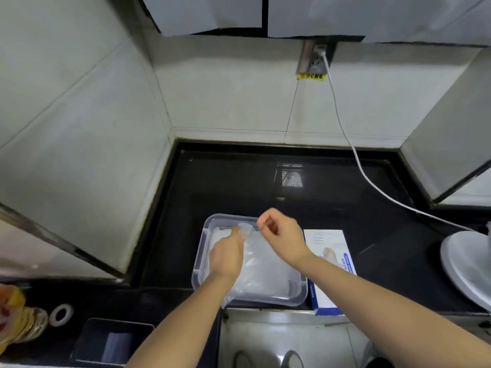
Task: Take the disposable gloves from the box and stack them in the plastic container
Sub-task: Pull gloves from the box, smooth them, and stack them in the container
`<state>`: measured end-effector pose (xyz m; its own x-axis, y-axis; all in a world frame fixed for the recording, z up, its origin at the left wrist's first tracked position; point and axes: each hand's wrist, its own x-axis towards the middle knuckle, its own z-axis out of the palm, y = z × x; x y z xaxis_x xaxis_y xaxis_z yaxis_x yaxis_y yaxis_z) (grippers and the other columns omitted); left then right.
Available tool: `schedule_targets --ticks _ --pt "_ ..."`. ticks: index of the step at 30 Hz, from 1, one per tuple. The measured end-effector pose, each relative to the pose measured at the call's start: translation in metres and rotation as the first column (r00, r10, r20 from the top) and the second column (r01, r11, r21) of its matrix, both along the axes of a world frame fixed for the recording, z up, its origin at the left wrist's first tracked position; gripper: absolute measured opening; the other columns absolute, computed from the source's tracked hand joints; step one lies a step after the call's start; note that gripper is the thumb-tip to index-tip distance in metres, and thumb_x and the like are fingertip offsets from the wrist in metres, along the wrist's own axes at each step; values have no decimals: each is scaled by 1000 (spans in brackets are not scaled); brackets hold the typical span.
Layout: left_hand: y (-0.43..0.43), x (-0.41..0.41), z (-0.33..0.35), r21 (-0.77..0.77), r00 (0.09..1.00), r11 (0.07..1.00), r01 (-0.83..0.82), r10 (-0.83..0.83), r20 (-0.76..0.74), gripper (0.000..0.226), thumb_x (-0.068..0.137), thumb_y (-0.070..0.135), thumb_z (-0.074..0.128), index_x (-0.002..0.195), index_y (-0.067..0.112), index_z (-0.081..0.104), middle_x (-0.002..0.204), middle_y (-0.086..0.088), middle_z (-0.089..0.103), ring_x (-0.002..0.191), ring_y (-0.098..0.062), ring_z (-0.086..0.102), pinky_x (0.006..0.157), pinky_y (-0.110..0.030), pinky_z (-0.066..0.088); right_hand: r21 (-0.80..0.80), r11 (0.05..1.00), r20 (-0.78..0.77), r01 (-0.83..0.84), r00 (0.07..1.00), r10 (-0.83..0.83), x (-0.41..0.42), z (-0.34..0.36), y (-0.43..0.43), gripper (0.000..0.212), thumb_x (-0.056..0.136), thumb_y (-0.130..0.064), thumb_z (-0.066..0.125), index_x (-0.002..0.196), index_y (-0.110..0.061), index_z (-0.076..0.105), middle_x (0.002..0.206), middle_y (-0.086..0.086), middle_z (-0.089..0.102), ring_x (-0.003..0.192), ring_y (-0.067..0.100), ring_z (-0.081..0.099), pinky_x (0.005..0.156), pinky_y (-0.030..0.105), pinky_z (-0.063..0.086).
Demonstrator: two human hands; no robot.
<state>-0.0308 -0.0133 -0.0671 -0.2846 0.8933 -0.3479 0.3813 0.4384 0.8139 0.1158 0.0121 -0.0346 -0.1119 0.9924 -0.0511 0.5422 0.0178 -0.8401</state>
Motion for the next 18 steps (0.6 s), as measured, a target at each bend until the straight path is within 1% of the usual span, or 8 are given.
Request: schedule_targets --ticks 4,6,8,11,13,15,16,18 --pt "7 2 1 -6 902 962 271 -256 -347 23 102 38 44 100 20 58 91 -5 63 78 -13 56 68 -28 47 -522 847 186 -106 954 234 -6 -33 -9 28 97 -17 55 123 -27 51 107 5 62 93 19 63 83 30 54" --pt "8 1 4 -46 774 912 408 -372 -512 28 98 29 56 123 21 48 115 -3 60 97 -15 59 76 -22 49 -611 787 206 -83 944 259 -7 -41 -10 43 97 -18 52 138 -28 40 120 7 59 103 23 61 87 32 53" --pt "9 2 8 70 699 884 462 -314 -642 41 89 24 67 126 22 47 123 1 52 110 -16 53 88 -23 46 -640 765 231 -76 930 286 -11 -49 -10 47 96 -15 47 139 -31 35 125 9 58 102 22 58 84 31 50" --pt "7 20 27 243 720 803 543 -297 -627 30 87 17 65 115 21 54 112 3 54 99 -15 56 85 -25 50 -592 796 281 -128 893 352 -16 -55 -6 20 99 -13 43 115 -22 50 103 6 61 91 18 55 82 33 51" --pt "8 36 25 87 696 815 573 -428 -577 22 95 19 53 117 18 53 111 0 59 96 -18 61 84 -27 53 -582 793 271 -178 877 396 -18 -53 -6 16 101 -11 43 92 -16 54 87 1 55 91 18 50 80 30 47" --pt "13 40 7 -216 702 834 508 -546 -456 34 101 24 41 133 13 47 121 -9 60 106 -26 61 92 -35 52 -619 763 244 -186 878 412 -16 -54 -5 19 100 -8 48 116 -13 56 100 3 56 96 18 52 81 26 45" --pt "15 34 -4 -355 690 798 486 -600 -404 43 102 27 39 142 12 38 130 -13 56 115 -29 57 96 -38 49 -640 748 234 -178 881 411 -13 -57 -4 43 96 -3 53 136 -16 45 110 4 55 96 18 55 80 26 49" --pt "14 16 -22 -519 672 727 449 -658 -341 62 100 25 47 153 16 17 146 -16 39 128 -31 47 103 -37 44 -696 703 226 -144 886 404 -8 -60 -4 84 86 6 62 151 -29 23 116 7 50 97 21 56 73 27 54"
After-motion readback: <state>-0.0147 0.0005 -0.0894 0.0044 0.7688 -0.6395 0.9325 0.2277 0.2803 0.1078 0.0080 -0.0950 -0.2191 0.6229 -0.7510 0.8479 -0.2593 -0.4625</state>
